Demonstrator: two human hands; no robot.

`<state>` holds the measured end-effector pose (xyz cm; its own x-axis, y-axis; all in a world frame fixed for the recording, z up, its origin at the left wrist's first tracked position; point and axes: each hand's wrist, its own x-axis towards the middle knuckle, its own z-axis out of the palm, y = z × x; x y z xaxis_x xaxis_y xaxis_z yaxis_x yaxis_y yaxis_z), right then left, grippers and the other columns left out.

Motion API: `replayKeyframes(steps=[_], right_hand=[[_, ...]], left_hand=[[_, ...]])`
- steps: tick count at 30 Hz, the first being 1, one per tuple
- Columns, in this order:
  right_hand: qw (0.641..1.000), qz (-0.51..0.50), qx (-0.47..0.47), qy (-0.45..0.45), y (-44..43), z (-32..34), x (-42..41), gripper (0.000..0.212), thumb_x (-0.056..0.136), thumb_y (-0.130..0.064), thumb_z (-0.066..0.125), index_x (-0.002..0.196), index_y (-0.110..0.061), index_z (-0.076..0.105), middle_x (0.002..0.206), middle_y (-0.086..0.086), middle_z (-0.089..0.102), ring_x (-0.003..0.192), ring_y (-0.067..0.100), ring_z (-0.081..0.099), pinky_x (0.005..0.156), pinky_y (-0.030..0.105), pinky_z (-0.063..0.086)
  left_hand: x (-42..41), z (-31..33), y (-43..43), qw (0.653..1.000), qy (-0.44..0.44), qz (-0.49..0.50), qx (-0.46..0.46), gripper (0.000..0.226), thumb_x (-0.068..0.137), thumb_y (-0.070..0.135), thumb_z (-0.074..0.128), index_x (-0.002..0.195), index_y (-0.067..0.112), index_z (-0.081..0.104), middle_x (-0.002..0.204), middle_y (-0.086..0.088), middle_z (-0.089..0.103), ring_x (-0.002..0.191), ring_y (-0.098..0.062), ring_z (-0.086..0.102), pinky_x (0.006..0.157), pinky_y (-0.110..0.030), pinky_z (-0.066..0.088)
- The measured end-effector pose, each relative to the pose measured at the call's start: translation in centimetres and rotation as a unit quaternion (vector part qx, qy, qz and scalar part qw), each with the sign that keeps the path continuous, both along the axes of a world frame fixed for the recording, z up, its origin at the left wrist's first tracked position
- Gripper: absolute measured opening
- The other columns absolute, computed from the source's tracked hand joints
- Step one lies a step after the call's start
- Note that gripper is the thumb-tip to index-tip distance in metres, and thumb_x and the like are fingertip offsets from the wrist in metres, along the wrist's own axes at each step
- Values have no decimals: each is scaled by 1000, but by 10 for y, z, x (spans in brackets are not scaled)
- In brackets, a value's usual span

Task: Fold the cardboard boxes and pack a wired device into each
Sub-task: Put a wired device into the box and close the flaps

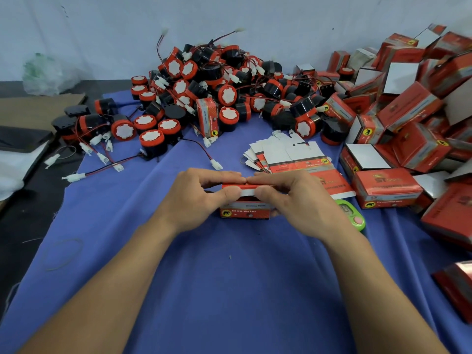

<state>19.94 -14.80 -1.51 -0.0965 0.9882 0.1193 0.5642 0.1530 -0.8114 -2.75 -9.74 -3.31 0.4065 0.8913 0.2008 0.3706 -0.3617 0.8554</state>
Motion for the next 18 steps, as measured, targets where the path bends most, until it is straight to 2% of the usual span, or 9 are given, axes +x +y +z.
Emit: replayKeyframes(steps=[2, 4, 6, 9, 12, 14, 18], right_hand=[[999, -22, 40, -5, -2, -1, -5, 19, 99, -36, 65, 113, -43, 76, 85, -33, 70, 82, -7, 64, 68, 10, 45], [998, -35, 55, 1, -3, -3, -9, 18, 98, -36, 65, 110, -43, 77, 82, -32, 70, 85, -6, 64, 67, 9, 42], [999, -37, 35, 17, -4, -5, -10, 19, 96, -35, 69, 112, -42, 77, 91, -33, 71, 97, -8, 64, 76, 8, 45], [999, -37, 2, 33, -6, -5, -8, 26, 93, -32, 72, 118, -40, 75, 101, -42, 65, 109, -15, 58, 90, 6, 43], [996, -62, -4, 58, -10, -9, -17, 30, 93, -27, 73, 119, -41, 74, 128, -26, 65, 120, -9, 55, 100, 12, 44], [994, -83, 14, 69, -13, -12, -27, 32, 94, -20, 71, 117, -41, 76, 136, -21, 63, 127, -7, 53, 105, 18, 45], [995, -48, 8, 89, -13, -14, -32, 33, 96, -11, 67, 117, -35, 77, 140, -15, 62, 140, 0, 44, 118, 34, 38]], left_hand=[[0, 0, -2, 1000, 19, 0, 17, 37, 76, 59, 72, 112, 55, 74, 112, 30, 73, 110, 5, 68, 90, -23, 56], [0, 0, -3, 999, 30, -8, 19, 41, 75, 59, 72, 116, 56, 71, 111, 30, 73, 109, 5, 68, 86, -17, 55], [0, 0, -2, 1000, 20, -10, 6, 39, 77, 63, 68, 115, 54, 73, 114, 30, 73, 113, 5, 66, 88, -15, 53], [0, -1, 0, 1000, -3, -14, -19, 45, 80, 63, 64, 119, 44, 75, 125, 25, 71, 124, 5, 61, 105, -28, 49], [0, -2, 0, 999, -11, -16, -38, 42, 80, 58, 67, 119, 43, 74, 128, 24, 70, 127, 5, 59, 110, -32, 48], [1, -2, 2, 997, -35, -18, -63, 39, 82, 42, 70, 121, 37, 75, 131, 18, 71, 129, 2, 59, 111, -34, 48], [2, -1, 1, 992, -80, -28, -94, 34, 83, 24, 71, 116, 35, 77, 133, 14, 69, 130, 5, 57, 103, -20, 50]])
